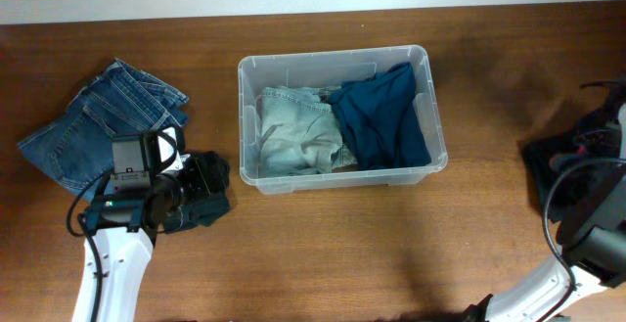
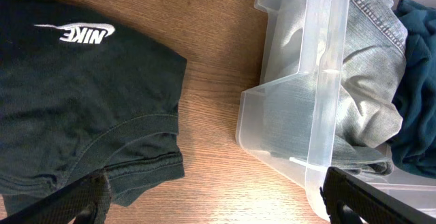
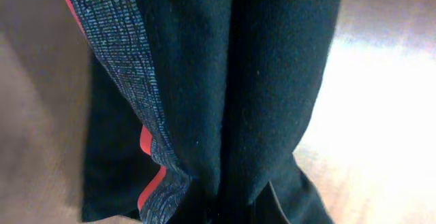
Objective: Pack container
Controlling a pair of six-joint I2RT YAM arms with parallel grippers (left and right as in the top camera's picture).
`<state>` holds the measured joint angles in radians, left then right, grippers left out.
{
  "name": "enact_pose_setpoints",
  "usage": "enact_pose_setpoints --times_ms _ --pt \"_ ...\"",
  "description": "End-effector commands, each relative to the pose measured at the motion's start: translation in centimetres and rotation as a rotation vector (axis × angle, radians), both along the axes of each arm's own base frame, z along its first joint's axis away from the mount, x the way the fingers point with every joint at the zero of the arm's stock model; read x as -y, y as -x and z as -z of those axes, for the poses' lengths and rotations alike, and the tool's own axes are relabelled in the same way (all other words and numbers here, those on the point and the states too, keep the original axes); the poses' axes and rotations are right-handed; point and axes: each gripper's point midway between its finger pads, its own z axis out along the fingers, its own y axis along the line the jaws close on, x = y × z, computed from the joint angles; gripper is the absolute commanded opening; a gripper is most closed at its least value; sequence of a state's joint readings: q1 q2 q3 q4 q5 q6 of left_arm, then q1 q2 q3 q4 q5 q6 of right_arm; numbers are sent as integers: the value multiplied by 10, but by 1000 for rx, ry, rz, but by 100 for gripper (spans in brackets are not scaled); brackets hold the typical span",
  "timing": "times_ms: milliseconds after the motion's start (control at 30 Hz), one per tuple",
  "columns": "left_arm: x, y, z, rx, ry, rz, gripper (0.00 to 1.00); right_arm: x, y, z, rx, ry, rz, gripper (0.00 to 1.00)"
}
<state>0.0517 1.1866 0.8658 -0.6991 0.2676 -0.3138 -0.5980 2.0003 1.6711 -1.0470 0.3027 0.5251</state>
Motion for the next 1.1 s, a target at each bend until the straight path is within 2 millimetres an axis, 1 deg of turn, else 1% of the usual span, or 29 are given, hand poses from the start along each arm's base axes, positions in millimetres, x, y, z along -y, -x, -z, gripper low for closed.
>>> enact_pose_setpoints --times_ms 0,133,200,233,300,333,367,567,700,733,767,800,933,1000,1067 --pt "0 -1 -2 11 -14 13 100 -8 -15 -1 51 -17 11 4" --pt "0 -1 -2 11 -14 13 99 -12 -19 -1 54 -13 -2 4" --pt "0 -1 -2 11 -14 13 99 -13 -17 4 45 -19 -3 6" --pt "0 -1 -2 11 -14 13 99 -14 -16 6 42 -21 -3 9" --pt "0 -1 -2 11 -14 13 99 -16 -14 11 33 -26 -2 9" --pt "0 -1 -2 11 -14 13 99 -16 -12 13 28 -29 -3 8" --pt "0 -1 -2 11 -14 13 99 -17 -11 15 24 -31 -2 4" --pt "0 -1 -2 11 -14 13 99 -14 -6 15 2 -14 3 4" --pt "0 -1 -2 11 -14 13 99 -15 -7 19 -3 -22 2 5" --pt "0 -1 -2 11 -14 13 99 -17 -8 20 0 -31 0 22" --pt "0 -1 -2 11 -14 13 99 -18 -9 21 6 -41 -2 46" --pt "0 -1 -2 10 -14 13 99 -20 -10 22 13 -52 -4 62" --pt "0 -1 -2 11 -14 13 99 -26 -15 23 35 -91 -23 79" --pt "0 -1 -2 11 -14 13 99 -27 -15 22 36 -92 -26 83" --pt "0 -1 -2 11 -14 13 99 -25 -16 16 33 -82 -73 86"
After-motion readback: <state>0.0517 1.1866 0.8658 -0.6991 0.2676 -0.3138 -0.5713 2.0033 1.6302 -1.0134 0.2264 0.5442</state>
